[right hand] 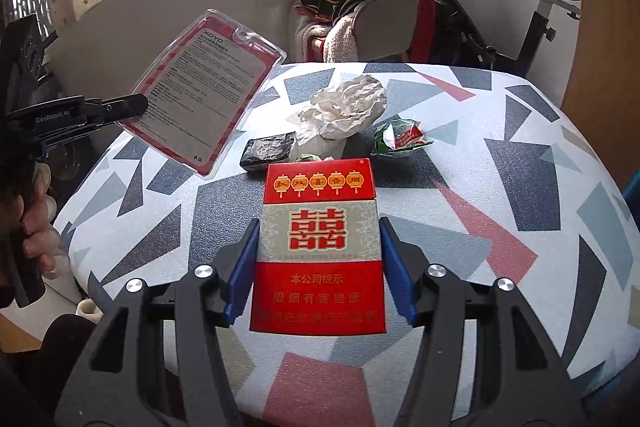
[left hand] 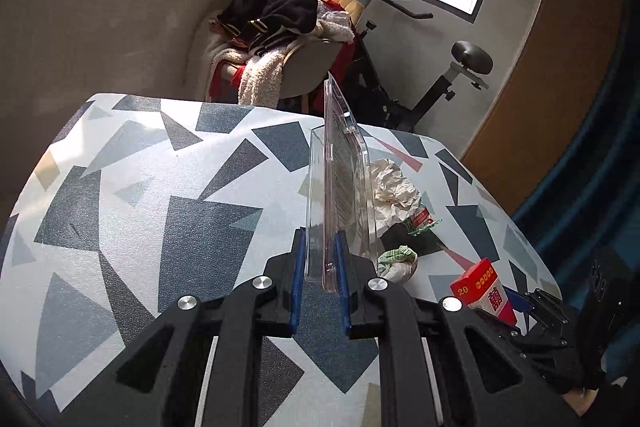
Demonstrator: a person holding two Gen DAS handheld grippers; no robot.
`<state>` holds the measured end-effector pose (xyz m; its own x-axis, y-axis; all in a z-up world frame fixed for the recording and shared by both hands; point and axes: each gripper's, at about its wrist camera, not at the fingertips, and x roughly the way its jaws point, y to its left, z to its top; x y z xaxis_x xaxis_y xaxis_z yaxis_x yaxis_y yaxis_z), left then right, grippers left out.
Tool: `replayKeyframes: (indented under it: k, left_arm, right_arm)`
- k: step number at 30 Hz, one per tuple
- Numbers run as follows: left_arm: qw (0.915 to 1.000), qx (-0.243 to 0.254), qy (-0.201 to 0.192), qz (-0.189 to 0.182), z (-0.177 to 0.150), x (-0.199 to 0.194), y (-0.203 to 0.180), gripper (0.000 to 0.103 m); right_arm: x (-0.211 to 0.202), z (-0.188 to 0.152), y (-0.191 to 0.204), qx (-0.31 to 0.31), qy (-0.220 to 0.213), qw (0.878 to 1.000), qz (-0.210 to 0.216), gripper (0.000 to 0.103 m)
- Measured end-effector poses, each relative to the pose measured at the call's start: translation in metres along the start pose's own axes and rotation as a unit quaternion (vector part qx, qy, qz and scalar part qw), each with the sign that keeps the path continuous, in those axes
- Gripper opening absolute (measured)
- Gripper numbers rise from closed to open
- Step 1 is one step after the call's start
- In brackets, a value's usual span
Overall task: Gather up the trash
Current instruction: 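Lift both held items off the table and carry them toward the brown bin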
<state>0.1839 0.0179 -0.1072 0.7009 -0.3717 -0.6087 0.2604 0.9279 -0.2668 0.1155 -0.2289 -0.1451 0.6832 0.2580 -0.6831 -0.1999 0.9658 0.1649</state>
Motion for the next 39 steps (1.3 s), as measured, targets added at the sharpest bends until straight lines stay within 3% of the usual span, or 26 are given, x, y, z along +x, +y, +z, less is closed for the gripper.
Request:
replayKeyframes:
  k: [10,23,31,39]
  left_arm:
    - [0.9994,0.035,0.002,-0.003,-0.037,-0.045,-0.017,0.014]
    - [0.9999,0.012,-0.009,0.000,-0.111,-0.112,-0.028,0.014]
    - [0.9993,0.036,-0.005,0.007,-0.149,-0.128,-0.041,0.014]
    - [0.9988,0.049,0.002,0.001,-0.166,-0.134,-0.047,0.014]
  right_arm:
    - [-0.029,-0.011,0.007,0.005,-0.012,1.000,0.002,0.058]
    - [-0.060,-0.046,0.019,0.013,-0.016,1.000,0.011,0.058]
    - [-0.073,-0.061,0.028,0.009,-0.014,1.000,0.011,0.058]
    - [-0.082,-0.069,0.027,0.017,-0.014,1.000,0.011,0.058]
